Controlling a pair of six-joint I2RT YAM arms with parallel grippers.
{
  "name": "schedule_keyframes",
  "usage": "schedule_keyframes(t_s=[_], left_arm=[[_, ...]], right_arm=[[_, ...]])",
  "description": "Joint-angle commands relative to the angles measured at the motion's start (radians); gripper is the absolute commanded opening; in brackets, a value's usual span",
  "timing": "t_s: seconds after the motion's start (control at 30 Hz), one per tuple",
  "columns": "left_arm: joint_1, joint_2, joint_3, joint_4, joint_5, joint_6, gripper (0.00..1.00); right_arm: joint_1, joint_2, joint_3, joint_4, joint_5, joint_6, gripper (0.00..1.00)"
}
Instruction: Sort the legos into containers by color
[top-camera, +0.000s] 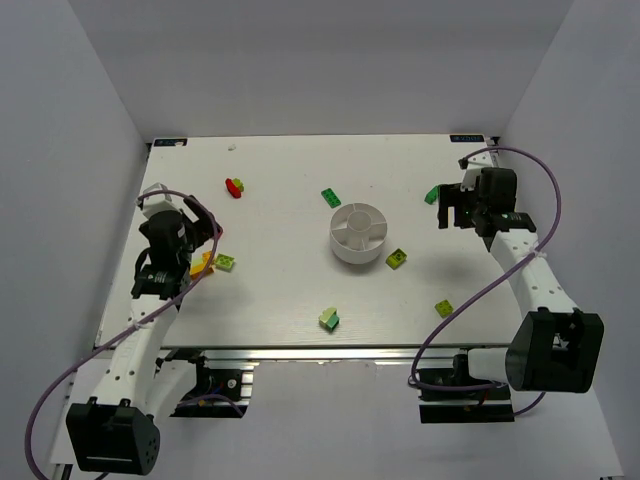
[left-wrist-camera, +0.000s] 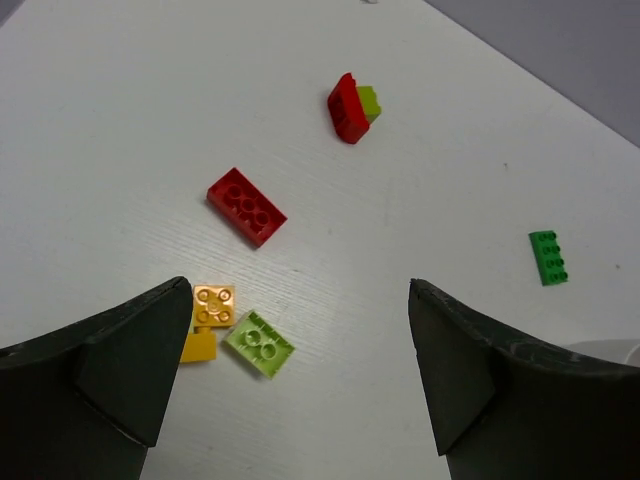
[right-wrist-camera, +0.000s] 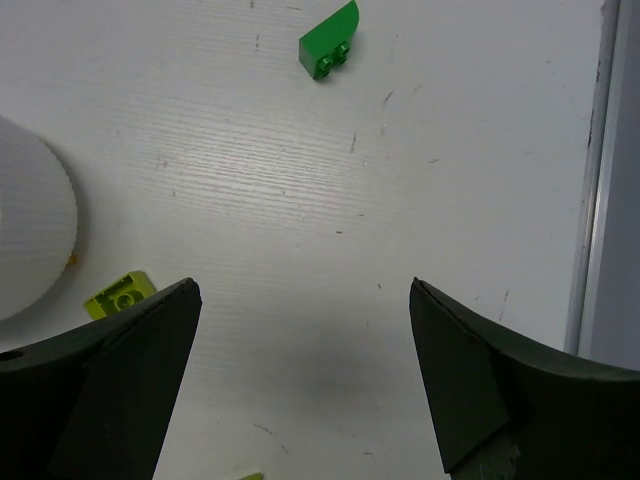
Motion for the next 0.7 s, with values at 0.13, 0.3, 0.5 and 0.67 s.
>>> schedule_keyframes(t_s=[0.13,0.3,0.5,0.67], left_arm=[[-0.003,-0.025,0.018,0.063,0.094,-0.028,0.98],[-0.003,-0.042,0.019,0.059,0.105,-0.028,0.98],[-0.002,-0.077,0.013,0.048,0.128,-0.046,0.94],[-0.003,-0.086,0.021,0.045,0.206,-0.054,0.09]], right_arm=[[-0.002,-0.015,0.06,-0.096,-0.003,-0.011,0.89],[-0.002,-0.035,0.057,-0.093,-0.105,-0.061,0.89],[0.0,-0.07,0.062,-0.163,-0.369,-0.346,0.9],[0.029,-0.086,0.069,-0.348,-0.593,-0.615,0.89]])
